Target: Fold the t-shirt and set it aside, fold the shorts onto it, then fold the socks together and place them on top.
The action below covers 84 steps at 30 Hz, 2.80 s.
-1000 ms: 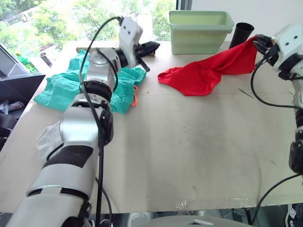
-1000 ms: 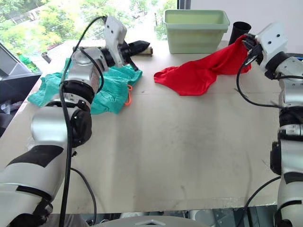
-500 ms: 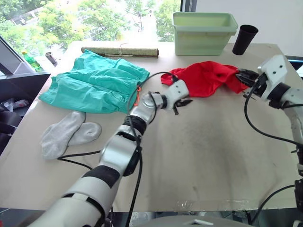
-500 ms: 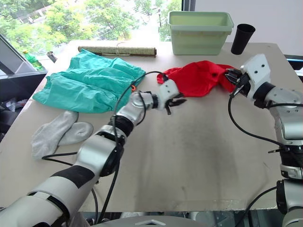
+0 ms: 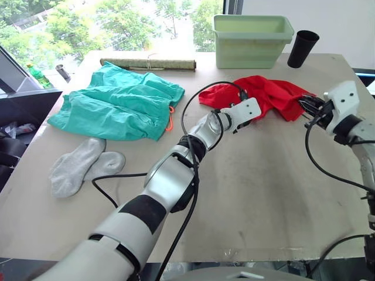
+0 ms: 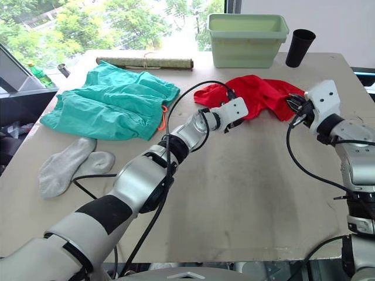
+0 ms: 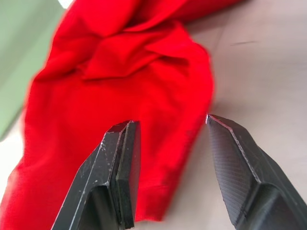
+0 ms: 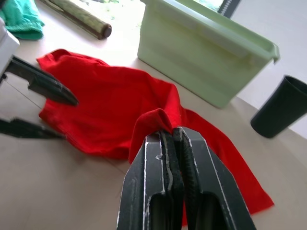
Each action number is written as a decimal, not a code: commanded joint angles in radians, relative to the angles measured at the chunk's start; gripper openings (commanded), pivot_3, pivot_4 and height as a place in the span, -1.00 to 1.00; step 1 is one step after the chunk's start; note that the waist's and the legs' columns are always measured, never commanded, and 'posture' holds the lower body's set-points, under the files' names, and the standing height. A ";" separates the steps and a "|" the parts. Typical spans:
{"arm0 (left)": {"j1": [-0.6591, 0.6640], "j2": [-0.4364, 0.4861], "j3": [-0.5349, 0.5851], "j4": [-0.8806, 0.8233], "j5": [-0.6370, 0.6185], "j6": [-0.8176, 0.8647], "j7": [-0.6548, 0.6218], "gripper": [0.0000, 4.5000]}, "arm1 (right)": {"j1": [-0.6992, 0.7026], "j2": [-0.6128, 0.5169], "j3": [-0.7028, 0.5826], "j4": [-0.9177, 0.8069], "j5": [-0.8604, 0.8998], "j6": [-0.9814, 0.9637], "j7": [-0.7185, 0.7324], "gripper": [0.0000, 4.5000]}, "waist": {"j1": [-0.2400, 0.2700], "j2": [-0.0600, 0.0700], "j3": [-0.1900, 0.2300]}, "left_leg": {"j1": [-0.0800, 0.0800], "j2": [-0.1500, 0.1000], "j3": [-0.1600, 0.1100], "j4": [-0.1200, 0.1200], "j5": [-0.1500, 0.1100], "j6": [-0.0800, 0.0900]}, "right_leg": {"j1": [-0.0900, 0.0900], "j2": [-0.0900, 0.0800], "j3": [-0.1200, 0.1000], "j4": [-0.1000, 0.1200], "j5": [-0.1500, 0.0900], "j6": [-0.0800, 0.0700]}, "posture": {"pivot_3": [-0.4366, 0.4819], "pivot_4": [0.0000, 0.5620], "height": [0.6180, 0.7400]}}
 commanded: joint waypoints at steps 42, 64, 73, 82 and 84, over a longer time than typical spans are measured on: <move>0.532 0.677 0.239 -0.659 -0.233 0.295 -0.744 -0.97 | 0.339 -0.091 -0.191 -0.188 0.028 0.064 0.058 -1.00 | -0.010 0.001 -0.004 | 0.002 0.000 0.001 -0.001 0.000 0.000 | 0.000 0.000 0.001 0.000 0.000 0.000 | -0.05 -0.47 0.95; 0.824 0.764 0.191 -1.536 -0.747 0.661 -0.986 0.14 | 0.358 -0.086 -0.127 -0.251 0.033 0.109 0.102 -1.00 | -0.002 0.003 -0.011 | 0.002 0.000 -0.001 0.000 -0.001 0.000 | 0.003 -0.001 0.001 0.000 0.000 0.000 | -0.05 -0.47 0.95; 0.960 0.715 -0.025 -1.470 -0.461 0.350 -0.828 0.14 | 0.362 -0.046 -0.119 -0.276 0.032 0.116 0.081 -1.00 | 0.005 0.004 -0.011 | 0.002 0.000 -0.001 0.000 -0.001 0.000 | 0.003 0.000 0.002 0.000 0.000 -0.001 | -0.05 -0.47 0.95; 0.957 0.720 -0.100 -1.335 -0.368 0.248 -0.824 0.14 | 0.352 -0.036 -0.120 -0.267 0.023 0.105 0.071 -1.00 | 0.021 0.007 -0.015 | 0.003 0.000 -0.002 0.000 -0.001 0.001 | 0.002 -0.001 0.001 -0.001 0.000 -0.001 | -0.05 -0.47 0.95; 0.948 0.727 -0.112 -1.331 -0.366 0.248 -0.838 0.14 | 0.350 -0.034 -0.120 -0.264 0.020 0.101 0.069 -1.00 | 0.021 0.007 -0.017 | 0.003 0.000 -0.002 0.000 -0.001 0.001 | 0.002 -0.001 0.001 -0.001 0.000 -0.001 | -0.05 -0.47 0.95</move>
